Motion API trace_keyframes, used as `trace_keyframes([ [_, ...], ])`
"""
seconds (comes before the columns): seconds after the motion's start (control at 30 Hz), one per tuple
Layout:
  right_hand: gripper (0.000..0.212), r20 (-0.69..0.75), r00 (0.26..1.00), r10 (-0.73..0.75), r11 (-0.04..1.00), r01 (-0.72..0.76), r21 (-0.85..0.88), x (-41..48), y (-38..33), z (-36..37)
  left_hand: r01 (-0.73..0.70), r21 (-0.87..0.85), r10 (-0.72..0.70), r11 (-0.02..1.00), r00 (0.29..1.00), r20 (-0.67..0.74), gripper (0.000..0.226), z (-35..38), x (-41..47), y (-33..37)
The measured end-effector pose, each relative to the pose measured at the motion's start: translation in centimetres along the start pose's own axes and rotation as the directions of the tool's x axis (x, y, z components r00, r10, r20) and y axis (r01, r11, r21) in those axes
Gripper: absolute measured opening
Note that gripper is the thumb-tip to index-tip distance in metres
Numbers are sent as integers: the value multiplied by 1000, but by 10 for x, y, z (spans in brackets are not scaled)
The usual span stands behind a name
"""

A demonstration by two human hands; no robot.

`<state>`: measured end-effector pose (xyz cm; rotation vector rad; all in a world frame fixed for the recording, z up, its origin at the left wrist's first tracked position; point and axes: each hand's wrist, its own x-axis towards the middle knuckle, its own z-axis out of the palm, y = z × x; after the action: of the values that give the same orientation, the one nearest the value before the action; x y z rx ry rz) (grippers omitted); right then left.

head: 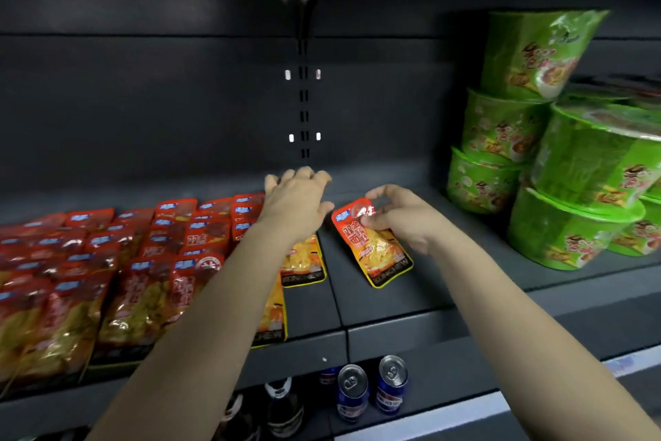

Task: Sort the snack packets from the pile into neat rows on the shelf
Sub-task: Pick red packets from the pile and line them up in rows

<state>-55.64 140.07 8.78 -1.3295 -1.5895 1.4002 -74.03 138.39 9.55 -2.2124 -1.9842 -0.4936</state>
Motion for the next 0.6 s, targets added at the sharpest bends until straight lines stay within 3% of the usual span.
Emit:
trace_keyframes([
  [0.13,33,97,995,14,999,-10,-40,6,-7,29,68,11,-67,998,997,-28,41,-8,-11,-27],
  [0.33,35,118,993,-7,1000,7,4,15,-3,55,103,39,-101,994,994,-46,44,-14,-26,-51],
  [0.6,19,264,965,-6,996,29,-82,10,-3,70,156,46,-153,987,985,-77,45,-18,-40,-66],
])
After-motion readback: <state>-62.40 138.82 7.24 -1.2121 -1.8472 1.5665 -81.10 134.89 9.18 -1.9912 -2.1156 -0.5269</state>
